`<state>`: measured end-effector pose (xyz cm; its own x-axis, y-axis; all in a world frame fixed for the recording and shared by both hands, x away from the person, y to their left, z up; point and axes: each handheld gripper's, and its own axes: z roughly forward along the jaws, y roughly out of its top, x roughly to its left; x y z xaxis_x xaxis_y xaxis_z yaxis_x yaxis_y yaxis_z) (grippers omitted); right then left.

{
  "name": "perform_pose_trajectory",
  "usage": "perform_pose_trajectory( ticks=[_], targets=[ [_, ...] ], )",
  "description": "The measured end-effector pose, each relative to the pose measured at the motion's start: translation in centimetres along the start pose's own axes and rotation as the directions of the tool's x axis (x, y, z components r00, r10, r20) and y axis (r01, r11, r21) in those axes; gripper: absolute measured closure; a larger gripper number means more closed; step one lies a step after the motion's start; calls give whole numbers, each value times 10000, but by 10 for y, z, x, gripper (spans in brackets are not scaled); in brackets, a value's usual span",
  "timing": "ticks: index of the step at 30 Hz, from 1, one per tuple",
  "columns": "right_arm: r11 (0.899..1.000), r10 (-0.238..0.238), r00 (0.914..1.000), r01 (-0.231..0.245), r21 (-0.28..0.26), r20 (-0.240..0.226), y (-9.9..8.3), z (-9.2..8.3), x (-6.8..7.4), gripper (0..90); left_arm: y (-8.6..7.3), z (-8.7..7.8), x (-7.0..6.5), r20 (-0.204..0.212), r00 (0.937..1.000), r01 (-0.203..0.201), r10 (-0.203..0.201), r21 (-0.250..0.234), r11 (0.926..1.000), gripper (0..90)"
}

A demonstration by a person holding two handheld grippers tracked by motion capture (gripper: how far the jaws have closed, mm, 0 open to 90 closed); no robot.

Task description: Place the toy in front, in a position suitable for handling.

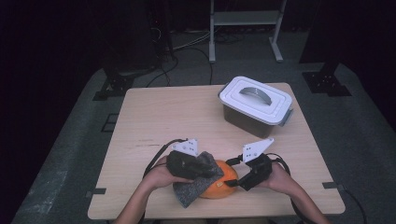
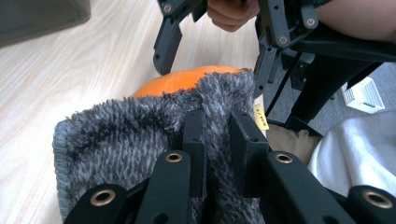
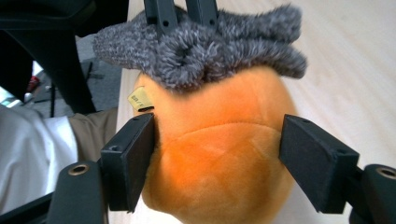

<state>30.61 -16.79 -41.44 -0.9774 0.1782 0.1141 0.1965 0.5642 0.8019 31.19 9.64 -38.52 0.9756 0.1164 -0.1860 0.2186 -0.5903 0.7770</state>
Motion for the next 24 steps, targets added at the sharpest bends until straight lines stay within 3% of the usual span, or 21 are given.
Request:
perform_pose_trajectory(
  ticks=[3, 5, 7, 11, 15, 20, 24],
  targets=[
    [9998, 170, 9998, -169, 55, -114, -2, 3, 0, 297, -1, 0, 1, 40, 9999, 118, -118, -86, 9999, 775],
    [9997, 202, 9997, -200, 140, -135, -4, 4, 0, 372, -2, 1, 2, 55, 9998, 166, -166, -155, 9997, 776],
    [9999, 0, 10000, -1, 162, 66, -4, 4, 3, 490, -2, 0, 3, 81, 9996, 254, -252, -218, 9994, 776],
    [9998, -115, 9988, 123, -166, 474, -3, 0, 3, 603, 1, -9, 6, -159, 9987, 467, -480, -728, 9963, 776],
    [9988, -130, 9934, 183, -453, 1143, 0, -6, 1, 625, 7, -20, 8, -655, 9973, 291, -344, -796, 9964, 776],
    [9971, -22, 9770, 183, -735, 2131, -2, -13, -2, 628, 10, -28, 14, -1129, 9926, 343, -438, -848, 9958, 777],
    [9979, -48, 9833, 163, -621, 1818, -3, -9, -1, 592, 9, -18, 18, -1429, 9884, 413, -518, -752, 9963, 777]
  ],
)
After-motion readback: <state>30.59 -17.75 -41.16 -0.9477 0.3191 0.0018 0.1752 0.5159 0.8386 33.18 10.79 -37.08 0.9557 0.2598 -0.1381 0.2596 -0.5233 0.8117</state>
